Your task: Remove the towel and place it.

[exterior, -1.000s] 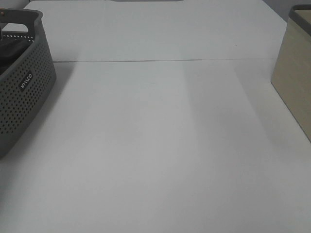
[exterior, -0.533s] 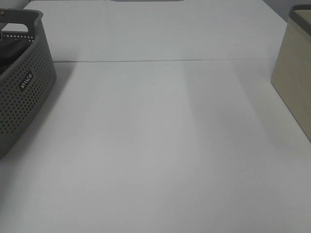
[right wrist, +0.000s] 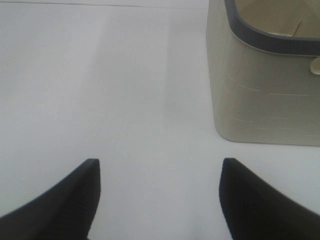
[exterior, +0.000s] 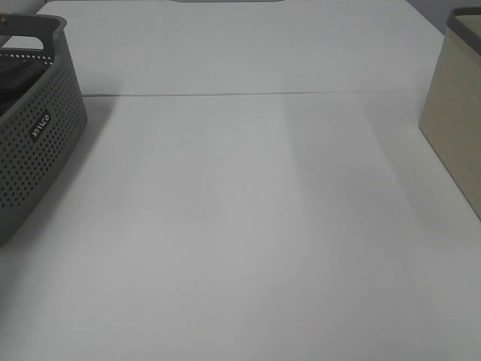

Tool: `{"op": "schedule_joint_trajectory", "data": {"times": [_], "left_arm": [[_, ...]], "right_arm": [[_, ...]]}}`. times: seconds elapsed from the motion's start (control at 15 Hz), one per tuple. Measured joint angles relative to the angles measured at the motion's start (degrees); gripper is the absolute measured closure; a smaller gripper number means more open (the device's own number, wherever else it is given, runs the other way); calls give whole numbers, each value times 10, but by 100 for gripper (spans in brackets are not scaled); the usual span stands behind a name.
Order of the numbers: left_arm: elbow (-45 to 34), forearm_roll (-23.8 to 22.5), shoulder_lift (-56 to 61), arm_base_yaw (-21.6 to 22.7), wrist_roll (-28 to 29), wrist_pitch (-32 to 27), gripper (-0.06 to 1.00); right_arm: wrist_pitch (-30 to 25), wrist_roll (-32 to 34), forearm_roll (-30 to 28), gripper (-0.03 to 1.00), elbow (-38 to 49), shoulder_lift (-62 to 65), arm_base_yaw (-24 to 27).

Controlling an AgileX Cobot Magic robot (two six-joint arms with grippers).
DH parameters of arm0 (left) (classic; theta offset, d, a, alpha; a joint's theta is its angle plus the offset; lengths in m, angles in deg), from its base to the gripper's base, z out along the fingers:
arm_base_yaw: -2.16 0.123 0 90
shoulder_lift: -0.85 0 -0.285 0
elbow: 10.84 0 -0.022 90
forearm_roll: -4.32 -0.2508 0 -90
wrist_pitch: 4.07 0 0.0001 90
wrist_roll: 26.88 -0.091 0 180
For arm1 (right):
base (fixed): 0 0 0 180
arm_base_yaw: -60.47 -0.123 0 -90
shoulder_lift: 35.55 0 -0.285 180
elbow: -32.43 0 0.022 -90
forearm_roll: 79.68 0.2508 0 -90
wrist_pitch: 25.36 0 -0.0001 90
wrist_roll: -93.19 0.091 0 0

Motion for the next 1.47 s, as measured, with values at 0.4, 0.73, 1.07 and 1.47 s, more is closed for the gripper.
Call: {"op": "schedule_joint_trajectory", "data": {"times": [0.4,0.73,1.07,1.47], "left_arm": [[0,77,121,0,2,-17,94],[0,203,222,0,49,-18,94],[0,247,290,0,75,-40,94],[4,257,340,-85,98,-45,94]], "right_arm": [[0,0,0,31,0,0,0],[0,0,-2,31,0,0,0],[0,0,-2,31,0,0,0],[5,1,1,31,-2,-1,0]]}}
